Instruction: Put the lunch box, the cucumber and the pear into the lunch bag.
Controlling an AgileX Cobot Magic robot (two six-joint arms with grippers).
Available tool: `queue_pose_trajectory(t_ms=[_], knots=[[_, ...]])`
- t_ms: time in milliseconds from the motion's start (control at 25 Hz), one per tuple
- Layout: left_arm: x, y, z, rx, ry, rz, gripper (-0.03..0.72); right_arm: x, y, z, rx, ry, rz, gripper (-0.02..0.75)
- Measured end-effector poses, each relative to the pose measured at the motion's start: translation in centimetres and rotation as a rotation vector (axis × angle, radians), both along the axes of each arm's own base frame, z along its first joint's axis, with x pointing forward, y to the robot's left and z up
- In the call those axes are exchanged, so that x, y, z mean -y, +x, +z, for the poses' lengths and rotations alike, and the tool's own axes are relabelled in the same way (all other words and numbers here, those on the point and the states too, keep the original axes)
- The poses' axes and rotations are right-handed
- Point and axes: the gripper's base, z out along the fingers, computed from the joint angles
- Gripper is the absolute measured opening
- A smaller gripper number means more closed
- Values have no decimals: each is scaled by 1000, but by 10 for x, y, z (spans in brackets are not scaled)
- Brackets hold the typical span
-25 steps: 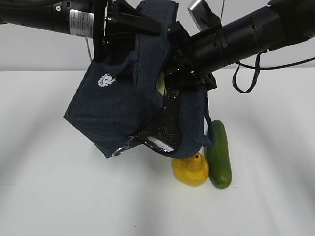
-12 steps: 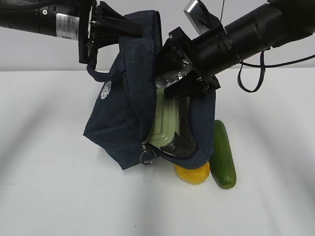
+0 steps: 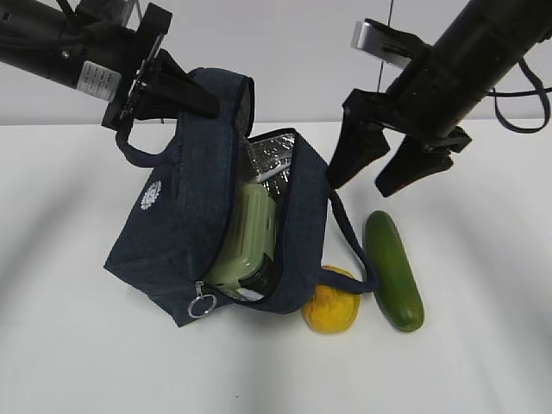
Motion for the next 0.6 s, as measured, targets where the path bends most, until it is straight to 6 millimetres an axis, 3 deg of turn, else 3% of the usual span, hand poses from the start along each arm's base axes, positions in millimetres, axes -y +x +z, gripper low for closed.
queue_pose_trajectory(t_ms=[280, 600], knots=[[-3, 3, -4, 31, 66, 16, 2, 26, 2, -11, -9, -298, -104, 587], [-10, 4, -10, 34, 163, 28, 2, 30, 5, -38, 4, -340, -172, 587]])
